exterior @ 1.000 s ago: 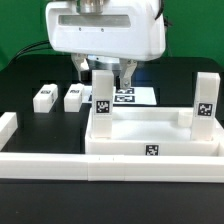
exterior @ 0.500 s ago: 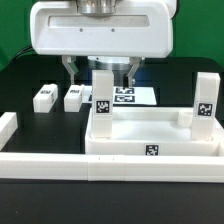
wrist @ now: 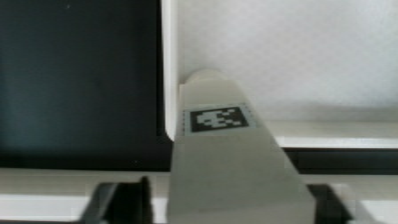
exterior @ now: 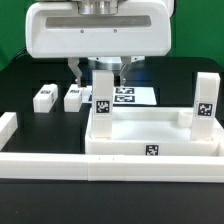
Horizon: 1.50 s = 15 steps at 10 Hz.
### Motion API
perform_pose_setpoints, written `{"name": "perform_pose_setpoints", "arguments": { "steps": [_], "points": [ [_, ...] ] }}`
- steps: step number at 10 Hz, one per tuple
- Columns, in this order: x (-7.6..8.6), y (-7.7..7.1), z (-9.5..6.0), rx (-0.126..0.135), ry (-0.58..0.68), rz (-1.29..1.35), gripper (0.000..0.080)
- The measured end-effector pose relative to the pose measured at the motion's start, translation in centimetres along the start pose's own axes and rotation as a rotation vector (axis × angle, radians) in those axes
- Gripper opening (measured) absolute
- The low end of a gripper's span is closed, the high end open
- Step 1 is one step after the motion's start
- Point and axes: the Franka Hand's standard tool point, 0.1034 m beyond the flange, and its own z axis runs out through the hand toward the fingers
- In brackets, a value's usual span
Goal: Assemble desk
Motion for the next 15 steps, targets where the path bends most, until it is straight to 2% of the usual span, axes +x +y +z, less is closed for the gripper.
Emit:
{"name": "perform_pose_setpoints", "arguments": {
  "steps": [1, 3, 12, 15],
  "points": [
    [0.00, 0.00, 0.00, 0.001, 0.000, 0.013, 0.0287],
    [-0.01, 0.01, 0.01, 0.001, 0.000, 0.043, 0.0287],
    [-0.11, -0.22, 0.20, 0.014, 0.001, 1.084, 0.0288],
    [-0.05, -0.23, 0.17, 0.023, -0.002, 1.299, 0.0288]
  ]
}}
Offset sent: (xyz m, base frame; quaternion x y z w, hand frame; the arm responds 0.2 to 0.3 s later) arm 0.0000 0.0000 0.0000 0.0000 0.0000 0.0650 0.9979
